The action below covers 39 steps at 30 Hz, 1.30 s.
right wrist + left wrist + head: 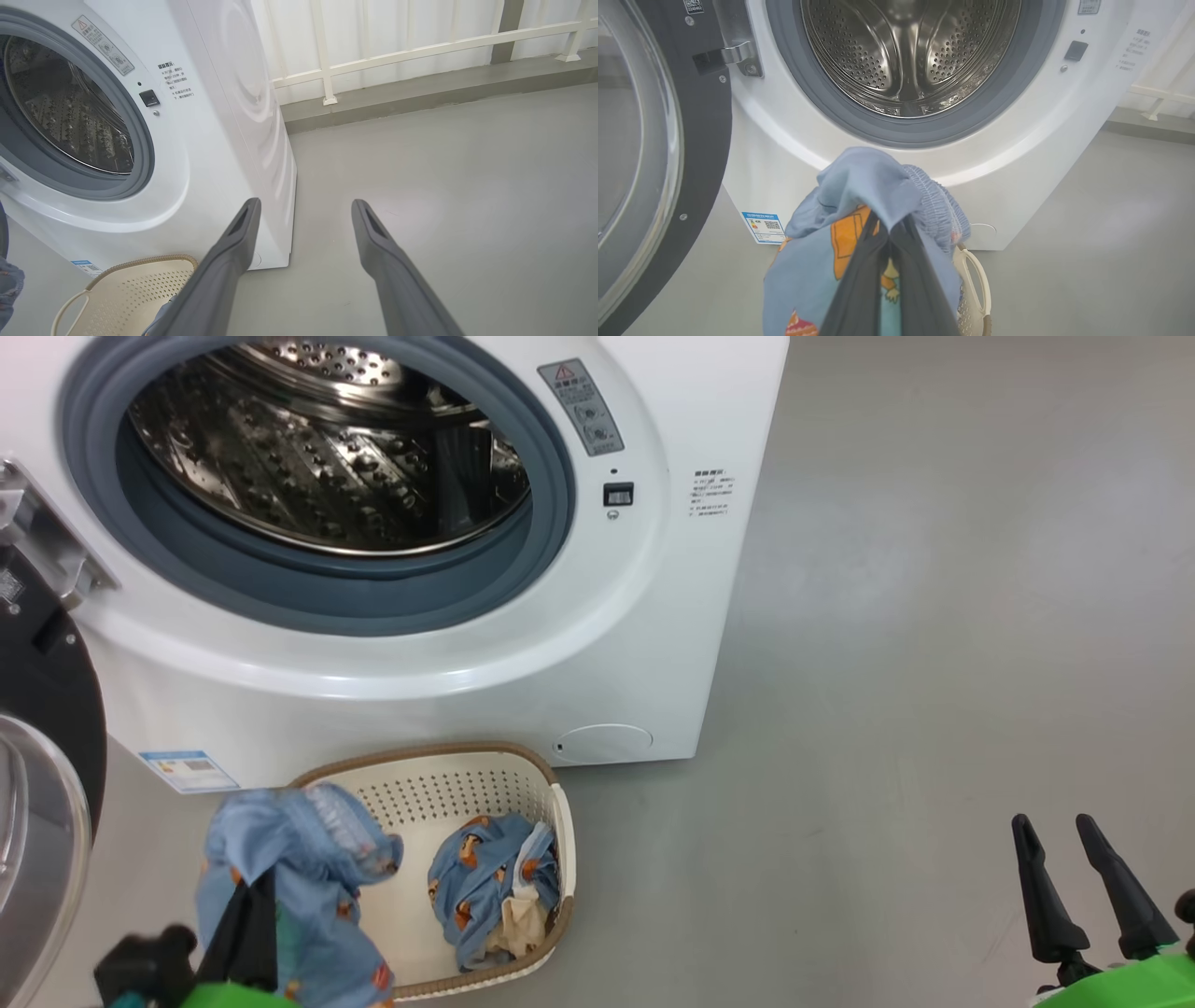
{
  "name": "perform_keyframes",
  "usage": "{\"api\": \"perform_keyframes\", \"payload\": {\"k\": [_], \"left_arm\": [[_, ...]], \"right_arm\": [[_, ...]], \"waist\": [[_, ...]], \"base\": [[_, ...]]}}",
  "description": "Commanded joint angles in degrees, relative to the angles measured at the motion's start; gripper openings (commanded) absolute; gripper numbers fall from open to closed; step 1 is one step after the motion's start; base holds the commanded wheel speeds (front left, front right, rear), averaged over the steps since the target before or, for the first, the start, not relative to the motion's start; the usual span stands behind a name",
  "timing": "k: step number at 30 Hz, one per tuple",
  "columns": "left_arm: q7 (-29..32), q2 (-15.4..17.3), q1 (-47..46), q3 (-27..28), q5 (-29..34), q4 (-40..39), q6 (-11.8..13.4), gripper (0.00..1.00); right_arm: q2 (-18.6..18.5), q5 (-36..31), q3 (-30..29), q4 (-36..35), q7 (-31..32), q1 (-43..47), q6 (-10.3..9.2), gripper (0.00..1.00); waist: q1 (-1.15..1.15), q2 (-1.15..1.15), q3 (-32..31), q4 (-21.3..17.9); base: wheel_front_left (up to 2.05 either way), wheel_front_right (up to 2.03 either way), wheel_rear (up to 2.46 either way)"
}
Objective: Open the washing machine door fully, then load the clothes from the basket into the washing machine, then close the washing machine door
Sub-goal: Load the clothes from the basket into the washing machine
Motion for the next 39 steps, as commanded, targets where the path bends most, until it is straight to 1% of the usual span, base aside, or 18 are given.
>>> {"api": "perform_keyframes", "payload": {"k": [1,6,12,19,24,28,31,33,36,39], "left_arm": [[-0.78,0.28,0.72,2.80,0.83,-3.09,0.19,0.00],[-0.79,-1.50,5.16,4.19,2.72,-8.16,0.02,0.00],[-0.79,-2.67,7.21,5.47,3.10,-10.43,-0.18,0.00],[-0.79,-3.19,6.65,5.70,3.66,-10.90,-0.33,0.00],[-0.79,-3.36,4.99,5.96,3.81,-11.12,-0.38,0.00],[-0.79,-3.43,0.83,5.93,3.81,-10.52,-0.41,0.00],[-0.79,-3.02,-4.06,5.55,3.61,-9.93,-0.43,0.00],[-0.79,-2.20,-7.89,4.94,3.50,-9.19,-0.43,0.00],[-0.79,-1.14,-13.96,4.24,1.42,-7.24,-0.44,0.00],[-0.79,1.48,-22.99,4.12,0.89,-3.63,-0.44,0.00]], "right_arm": [[-1.41,0.07,0.56,-1.58,-0.69,0.33,0.09,1.00],[-1.54,0.02,0.00,-1.97,-0.69,0.85,0.09,1.00],[-1.52,-0.02,0.28,-1.97,-0.69,1.24,0.09,1.00],[-1.46,-0.28,0.88,-1.89,-0.69,1.38,0.09,1.00],[-1.54,-0.36,0.80,-2.32,-0.69,0.86,0.09,1.00],[-1.48,-0.45,1.29,-2.40,-0.69,-0.48,0.09,1.00],[-1.48,-0.71,1.78,-2.41,-0.69,-1.85,0.09,1.00],[-1.44,-0.87,2.04,-2.51,-0.69,-2.90,0.09,1.00],[-1.25,-1.08,2.46,-2.78,-0.69,-4.72,0.09,1.00],[-0.82,-1.20,2.96,-3.09,-0.69,-7.05,0.09,1.00]], "waist": [[0.00,0.00,-0.38,-0.19],[0.00,0.00,-0.55,-0.35],[0.00,0.00,-0.91,-0.60],[0.00,0.00,-0.34,-0.85],[0.00,0.00,1.40,-0.79],[0.00,0.00,4.20,-0.60],[0.00,0.00,6.87,-0.37],[0.00,0.00,8.73,-0.36],[0.00,0.00,11.36,-0.95],[0.00,0.00,14.63,-2.25]], "base": [[0.00,0.00,0.00],[0.00,0.00,0.00],[0.00,0.00,0.00],[0.00,0.00,0.00],[0.00,0.00,0.00],[0.00,0.00,0.00],[0.00,0.00,0.00],[0.00,0.00,0.00],[0.00,0.00,0.00],[0.00,0.00,0.00]]}}
